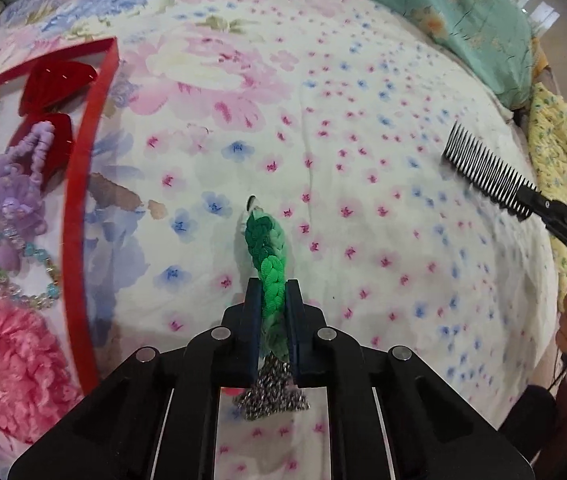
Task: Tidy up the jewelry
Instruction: 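Grasp the green braided hair tie with the left tool while the right tool grasps the black comb, then carry the green hair tie and black comb into the box with both tools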
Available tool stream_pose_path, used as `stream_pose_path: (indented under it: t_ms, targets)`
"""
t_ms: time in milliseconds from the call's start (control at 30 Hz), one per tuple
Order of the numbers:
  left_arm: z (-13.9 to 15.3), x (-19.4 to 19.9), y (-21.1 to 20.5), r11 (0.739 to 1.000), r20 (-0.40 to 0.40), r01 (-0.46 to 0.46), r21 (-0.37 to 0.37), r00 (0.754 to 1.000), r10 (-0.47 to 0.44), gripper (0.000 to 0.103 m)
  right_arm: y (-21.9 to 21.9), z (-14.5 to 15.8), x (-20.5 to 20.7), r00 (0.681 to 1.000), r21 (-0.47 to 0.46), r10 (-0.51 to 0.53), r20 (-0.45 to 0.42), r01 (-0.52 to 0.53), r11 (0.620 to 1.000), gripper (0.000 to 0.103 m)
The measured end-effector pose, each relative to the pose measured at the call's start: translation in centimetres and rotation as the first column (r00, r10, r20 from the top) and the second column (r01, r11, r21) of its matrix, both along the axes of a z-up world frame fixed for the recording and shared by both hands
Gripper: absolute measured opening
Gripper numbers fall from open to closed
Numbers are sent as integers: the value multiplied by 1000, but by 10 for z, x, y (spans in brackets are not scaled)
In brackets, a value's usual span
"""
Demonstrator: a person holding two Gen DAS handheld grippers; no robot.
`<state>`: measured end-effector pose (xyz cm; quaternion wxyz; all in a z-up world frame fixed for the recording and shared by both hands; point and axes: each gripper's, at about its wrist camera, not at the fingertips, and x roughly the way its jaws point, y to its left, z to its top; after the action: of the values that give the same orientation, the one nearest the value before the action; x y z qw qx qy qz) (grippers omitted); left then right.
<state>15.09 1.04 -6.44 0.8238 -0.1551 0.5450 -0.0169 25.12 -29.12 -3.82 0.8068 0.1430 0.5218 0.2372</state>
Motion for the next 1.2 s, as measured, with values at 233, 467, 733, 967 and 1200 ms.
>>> stream_pose_path:
  t_ms: [233,467,733,967,1200]
  targets:
    - [25,-28,17,1000,67,-2,-28,998,4,9,45,14,-58,998,96,66,23,-68,993,2]
    - [46,-62,28,999,119,-8,-39,993,13,9,75,5,-98,998,188,56,1,-55,981,2]
    - [50,-95,55,997,137,-66,-41,988,71,9,114,-11,-121,997,271,63,-44,-49,961,2]
    - [52,-115,84,991,151,-124,-48,980,130,9,153,-23,-136,993,315,92,-80,-62,947,2]
    - [58,-129,111,981,167,-188,-53,967,194,9,196,-19,-143,991,334,117,-65,-89,938,2]
